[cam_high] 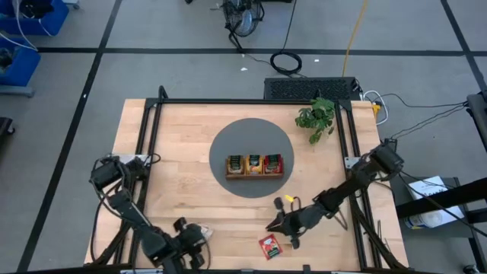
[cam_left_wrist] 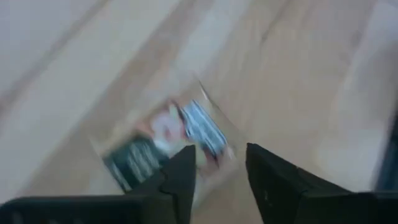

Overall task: Pick & Place Tea
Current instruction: Put the cinnamon tea sachet into the left compartment of the wooden organizer

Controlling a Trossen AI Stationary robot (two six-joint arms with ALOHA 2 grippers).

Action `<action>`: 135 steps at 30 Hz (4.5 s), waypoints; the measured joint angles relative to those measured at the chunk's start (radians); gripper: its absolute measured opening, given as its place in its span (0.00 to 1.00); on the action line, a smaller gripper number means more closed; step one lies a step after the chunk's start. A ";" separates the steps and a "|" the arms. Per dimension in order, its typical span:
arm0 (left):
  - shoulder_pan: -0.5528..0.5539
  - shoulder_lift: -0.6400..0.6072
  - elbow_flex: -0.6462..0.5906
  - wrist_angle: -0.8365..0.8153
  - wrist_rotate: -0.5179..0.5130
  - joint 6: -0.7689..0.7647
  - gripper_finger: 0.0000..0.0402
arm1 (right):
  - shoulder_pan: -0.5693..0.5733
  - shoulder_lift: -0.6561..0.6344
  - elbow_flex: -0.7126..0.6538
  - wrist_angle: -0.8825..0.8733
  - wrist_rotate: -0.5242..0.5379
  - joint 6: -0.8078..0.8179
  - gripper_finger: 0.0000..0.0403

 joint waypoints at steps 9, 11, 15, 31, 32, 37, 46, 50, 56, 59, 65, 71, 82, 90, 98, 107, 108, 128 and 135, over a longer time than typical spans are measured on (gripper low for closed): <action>-0.037 0.008 0.001 -0.008 0.003 -0.142 0.10 | -0.138 0.081 0.175 -0.092 -0.157 -0.011 0.01; -0.033 0.009 0.000 -0.018 0.033 -0.168 0.04 | -0.146 0.081 0.172 -0.095 -0.157 -0.011 0.00; -0.032 0.014 -0.002 -0.043 0.146 -0.217 0.02 | -0.146 0.081 0.161 -0.096 -0.157 -0.012 0.01; 0.094 0.013 -0.002 -0.255 0.166 -0.136 0.01 | -0.146 0.081 0.156 -0.107 -0.158 0.020 0.02; 0.109 0.013 -0.003 -0.241 0.158 -0.105 0.01 | -0.146 0.081 0.156 -0.107 -0.158 0.020 0.02; 0.172 0.014 -0.003 -0.194 0.158 0.002 0.03 | -0.146 0.081 0.156 -0.068 -0.158 0.022 0.02; 0.106 -0.005 0.040 -0.249 0.229 -0.077 0.04 | -0.181 0.081 0.156 -0.063 -0.259 0.106 0.02; 0.072 0.004 0.045 -0.209 0.297 -0.154 0.03 | -0.186 0.081 0.156 -0.069 -0.260 0.117 0.02; 0.074 0.052 0.048 -0.158 0.310 -0.130 0.03 | -0.185 0.081 0.156 -0.078 -0.260 0.118 0.02; 0.101 0.063 0.049 -0.096 0.289 -0.085 0.03 | -0.185 0.081 0.156 -0.081 -0.260 0.118 0.02; 0.167 0.069 0.048 0.054 0.282 0.105 0.02 | -0.185 0.081 0.156 -0.093 -0.260 0.135 0.02; 0.241 0.072 0.046 0.135 0.264 0.285 0.01 | -0.185 0.081 0.156 -0.094 -0.260 0.117 0.02; 0.178 0.078 0.162 0.015 0.208 0.403 0.01 | -0.210 0.081 0.156 -0.111 -0.294 0.098 0.02; 0.159 0.076 0.191 -0.036 0.077 0.494 0.01 | -0.295 0.081 0.163 -0.055 -0.444 0.220 0.02; 0.185 0.074 0.154 -0.036 0.013 0.466 0.01 | -0.303 0.266 0.321 -0.058 -0.383 0.246 0.02; 0.195 0.082 0.134 0.022 0.016 0.476 0.02 | -0.379 0.308 0.355 -0.075 -0.421 0.443 0.11; 0.197 0.084 0.124 0.045 0.022 0.483 0.01 | -0.386 0.308 0.356 -0.091 -0.444 0.484 0.13; 0.206 0.104 -0.090 0.369 -0.008 0.395 0.01 | -0.391 0.306 0.357 -0.170 -0.494 0.591 0.29; 0.201 0.115 -0.116 0.432 -0.027 0.389 0.01 | -0.382 0.303 0.358 -0.267 -0.493 0.608 0.28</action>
